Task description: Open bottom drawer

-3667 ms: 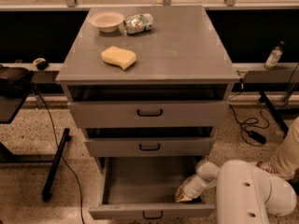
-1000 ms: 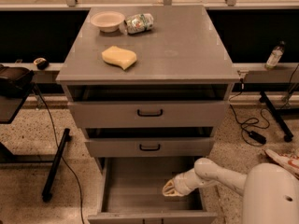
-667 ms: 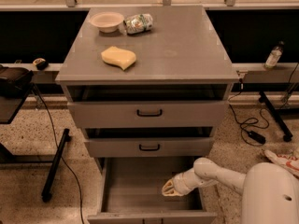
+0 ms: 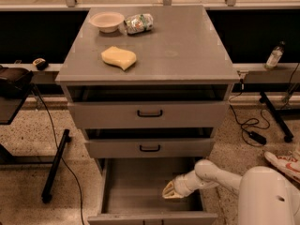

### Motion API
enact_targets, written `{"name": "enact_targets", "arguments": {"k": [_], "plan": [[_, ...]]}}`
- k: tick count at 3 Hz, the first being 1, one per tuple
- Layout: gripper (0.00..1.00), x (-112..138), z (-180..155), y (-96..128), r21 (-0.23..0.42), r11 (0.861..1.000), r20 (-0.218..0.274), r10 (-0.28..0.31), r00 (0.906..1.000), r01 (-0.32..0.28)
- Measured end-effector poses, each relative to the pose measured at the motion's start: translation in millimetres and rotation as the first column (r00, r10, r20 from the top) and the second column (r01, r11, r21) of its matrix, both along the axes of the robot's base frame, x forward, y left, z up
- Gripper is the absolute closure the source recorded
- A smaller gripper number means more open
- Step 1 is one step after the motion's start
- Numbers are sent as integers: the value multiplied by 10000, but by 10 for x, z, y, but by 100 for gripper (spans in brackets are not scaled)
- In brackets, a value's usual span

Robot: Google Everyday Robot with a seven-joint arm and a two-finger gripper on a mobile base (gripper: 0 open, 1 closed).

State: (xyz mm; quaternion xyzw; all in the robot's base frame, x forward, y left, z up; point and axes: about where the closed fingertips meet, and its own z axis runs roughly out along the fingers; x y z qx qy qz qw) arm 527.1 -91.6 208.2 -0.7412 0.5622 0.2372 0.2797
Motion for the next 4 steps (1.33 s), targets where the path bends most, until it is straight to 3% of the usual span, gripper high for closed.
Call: {"name": "enact_targets", "arguments": {"k": [1, 2, 3, 4], "plan": [[93, 16, -272, 11, 654, 9890, -769, -1279, 9888, 1330], [100, -6, -389, 86, 852, 9762, -1094, -1898, 9757, 1995], [100, 9, -562, 266, 761, 9765, -1308, -1907, 9729, 2016], [100, 6, -791, 499, 1025, 9820, -1606, -1413, 9769, 1589]]}}
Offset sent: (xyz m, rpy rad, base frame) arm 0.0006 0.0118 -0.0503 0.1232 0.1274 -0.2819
